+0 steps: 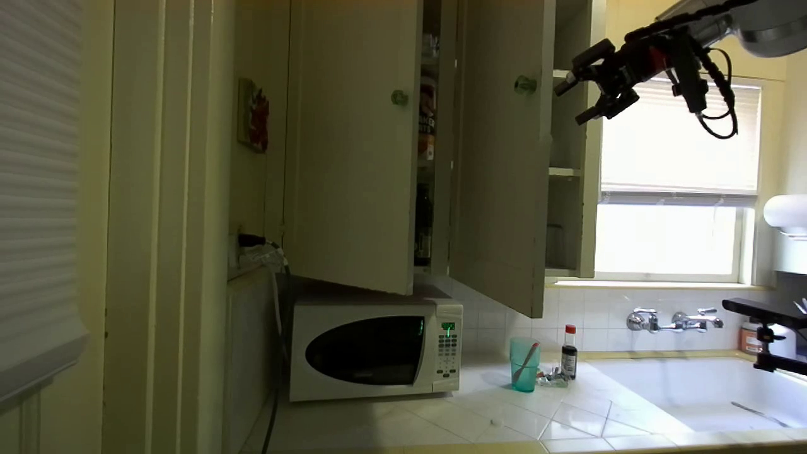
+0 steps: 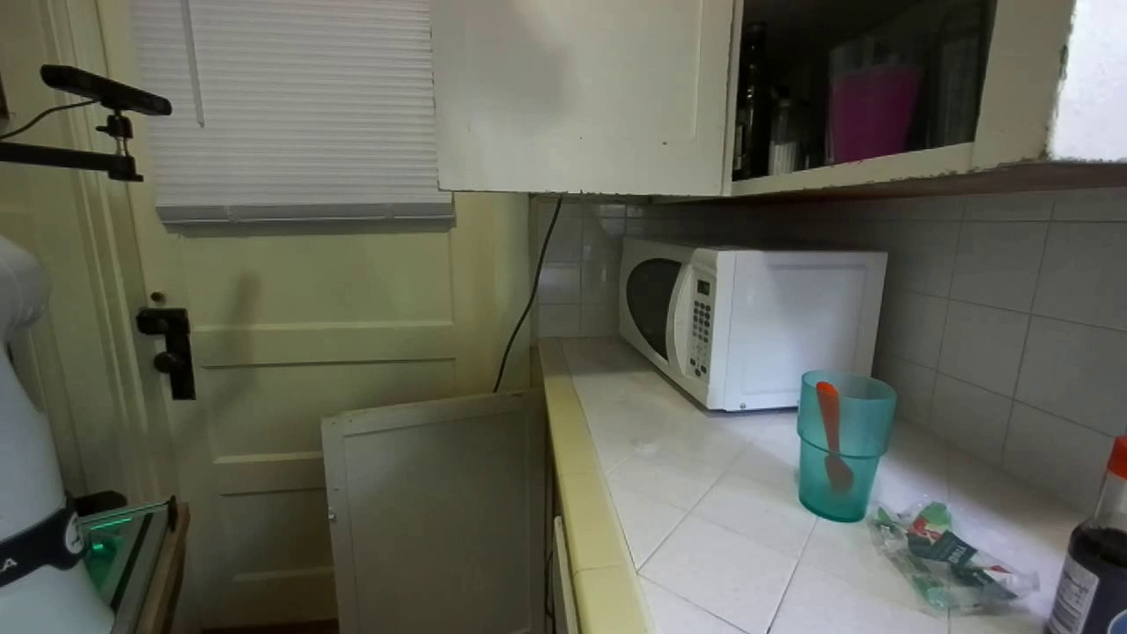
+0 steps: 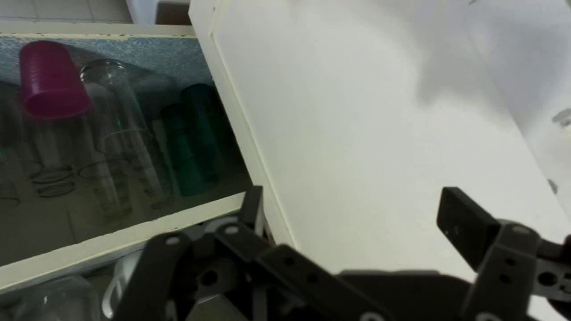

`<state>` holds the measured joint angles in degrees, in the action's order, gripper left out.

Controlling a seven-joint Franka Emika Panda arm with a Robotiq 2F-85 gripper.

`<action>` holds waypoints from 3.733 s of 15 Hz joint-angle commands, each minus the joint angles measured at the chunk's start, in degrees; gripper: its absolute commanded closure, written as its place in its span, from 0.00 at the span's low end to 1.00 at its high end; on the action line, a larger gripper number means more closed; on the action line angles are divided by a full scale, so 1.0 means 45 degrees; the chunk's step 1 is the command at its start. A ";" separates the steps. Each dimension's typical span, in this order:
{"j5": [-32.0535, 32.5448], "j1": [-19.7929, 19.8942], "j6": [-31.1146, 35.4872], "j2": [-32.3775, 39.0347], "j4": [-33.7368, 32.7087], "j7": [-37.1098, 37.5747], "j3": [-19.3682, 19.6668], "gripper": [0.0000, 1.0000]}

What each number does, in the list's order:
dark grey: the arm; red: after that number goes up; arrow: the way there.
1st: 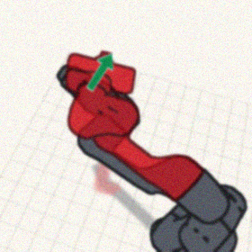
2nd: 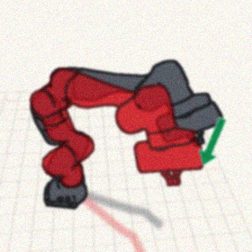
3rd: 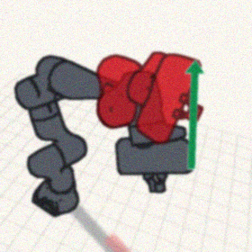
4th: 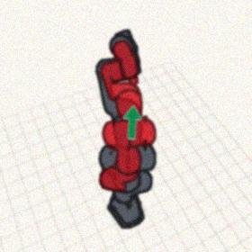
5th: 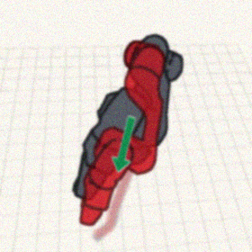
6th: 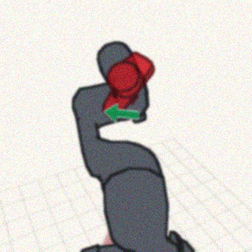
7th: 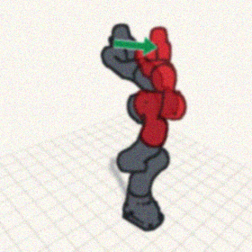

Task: Open the cupboard, then place the pink cup on the second shelf

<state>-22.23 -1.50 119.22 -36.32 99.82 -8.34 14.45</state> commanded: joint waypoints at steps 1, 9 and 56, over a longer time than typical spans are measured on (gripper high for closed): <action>-0.0784 -0.0672 -0.0125 0.0061 0.0030 -0.0203 0.0059 0.00; -0.2811 -0.2302 -0.1027 0.0841 -0.0641 -0.1684 0.0606 0.00; 1.3822 1.0358 1.2596 0.5991 0.3643 1.3512 -0.8205 0.00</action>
<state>35.97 43.60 174.93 -9.35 114.88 46.83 -19.25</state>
